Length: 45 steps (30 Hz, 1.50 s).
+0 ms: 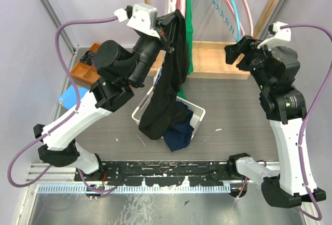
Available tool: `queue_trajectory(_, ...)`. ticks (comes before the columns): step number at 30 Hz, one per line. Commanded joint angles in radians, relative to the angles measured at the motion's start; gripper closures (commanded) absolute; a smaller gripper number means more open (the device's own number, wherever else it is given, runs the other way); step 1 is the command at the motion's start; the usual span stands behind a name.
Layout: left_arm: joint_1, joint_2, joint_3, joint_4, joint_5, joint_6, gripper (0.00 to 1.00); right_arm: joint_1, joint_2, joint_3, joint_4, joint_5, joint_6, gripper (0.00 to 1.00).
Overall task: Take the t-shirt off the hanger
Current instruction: Place the T-shirt in the bin.
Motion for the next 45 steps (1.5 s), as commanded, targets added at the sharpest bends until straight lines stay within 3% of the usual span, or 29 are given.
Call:
queue_trajectory(1, 0.029, 0.000, 0.043, 0.099, -0.038, 0.051, 1.00, -0.002, -0.028, 0.003, 0.015, -0.024, 0.007, 0.22)
queue_trajectory(4, 0.031, -0.032, -0.011, 0.064, -0.028, 0.030, 1.00, -0.002, -0.035, -0.002, 0.004, -0.028, 0.008, 0.22)
queue_trajectory(8, 0.030, -0.164, -0.197, 0.004, -0.016, -0.083, 1.00, -0.002, -0.046, -0.015, 0.001, -0.031, 0.008, 0.22)
queue_trajectory(16, 0.029, -0.413, -0.505, -0.245, -0.022, -0.321, 1.00, -0.003, -0.054, -0.045, -0.003, -0.061, 0.011, 0.22)
queue_trajectory(25, 0.029, -0.504, -0.636, -0.418, 0.030, -0.484, 1.00, -0.002, -0.065, -0.068, -0.021, -0.072, 0.013, 0.22)
queue_trajectory(29, 0.029, -0.487, -0.574, -0.415, 0.052, -0.483, 1.00, -0.002, -0.070, -0.070, -0.030, -0.071, 0.017, 0.22)
queue_trajectory(34, 0.029, -0.395, -0.389, -0.331, 0.123, -0.383, 1.00, -0.002, -0.072, -0.073, -0.035, -0.071, 0.018, 0.22)
queue_trajectory(45, 0.031, 0.047, 0.161, -0.280, 0.263, -0.294, 1.00, -0.002, -0.095, -0.097, -0.001, -0.059, 0.020, 0.21)
